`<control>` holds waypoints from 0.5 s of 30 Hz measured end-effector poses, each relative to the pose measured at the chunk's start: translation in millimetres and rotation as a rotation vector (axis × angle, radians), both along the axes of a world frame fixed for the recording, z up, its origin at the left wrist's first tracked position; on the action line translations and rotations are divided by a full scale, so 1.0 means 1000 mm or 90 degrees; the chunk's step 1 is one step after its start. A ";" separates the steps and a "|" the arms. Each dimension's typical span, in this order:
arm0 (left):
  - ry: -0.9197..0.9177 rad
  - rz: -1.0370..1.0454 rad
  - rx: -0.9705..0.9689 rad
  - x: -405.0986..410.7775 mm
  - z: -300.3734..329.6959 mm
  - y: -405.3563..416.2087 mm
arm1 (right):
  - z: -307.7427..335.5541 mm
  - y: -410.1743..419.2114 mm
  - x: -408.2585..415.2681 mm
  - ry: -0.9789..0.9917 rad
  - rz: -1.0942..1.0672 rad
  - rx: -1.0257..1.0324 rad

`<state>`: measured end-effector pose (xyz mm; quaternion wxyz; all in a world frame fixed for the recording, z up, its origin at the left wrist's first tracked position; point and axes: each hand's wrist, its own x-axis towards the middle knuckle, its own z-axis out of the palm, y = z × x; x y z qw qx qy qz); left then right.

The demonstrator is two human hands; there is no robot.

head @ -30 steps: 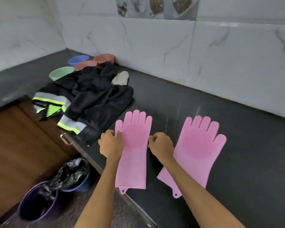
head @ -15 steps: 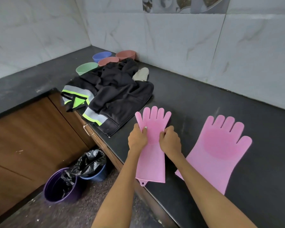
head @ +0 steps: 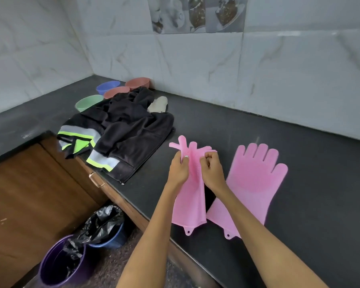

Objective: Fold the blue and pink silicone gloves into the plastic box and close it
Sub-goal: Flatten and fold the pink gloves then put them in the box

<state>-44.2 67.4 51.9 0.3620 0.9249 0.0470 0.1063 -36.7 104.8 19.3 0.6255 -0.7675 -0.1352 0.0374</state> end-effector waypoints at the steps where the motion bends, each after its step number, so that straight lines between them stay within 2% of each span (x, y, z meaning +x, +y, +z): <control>1: -0.011 0.033 -0.080 -0.008 0.000 0.019 | 0.003 -0.010 0.003 -0.005 -0.017 0.008; 3: 0.005 0.075 -0.304 -0.017 0.002 0.078 | 0.010 -0.034 0.010 -0.015 -0.053 0.030; 4: 0.020 0.073 -0.355 -0.017 0.004 0.091 | 0.013 -0.047 0.013 -0.020 -0.074 0.040; 6: 0.023 0.021 -0.346 -0.008 0.008 0.078 | 0.017 -0.078 0.016 -0.031 -0.117 0.053; 9: 0.003 -0.082 -0.341 0.010 0.004 0.014 | 0.021 -0.128 0.016 -0.039 -0.193 0.050; 12: 0.058 -0.152 -0.307 0.023 -0.005 -0.021 | 0.020 -0.176 0.011 -0.024 -0.265 0.058; 15: 0.074 -0.134 -0.065 0.030 -0.016 -0.052 | 0.012 -0.217 0.001 0.006 -0.322 0.038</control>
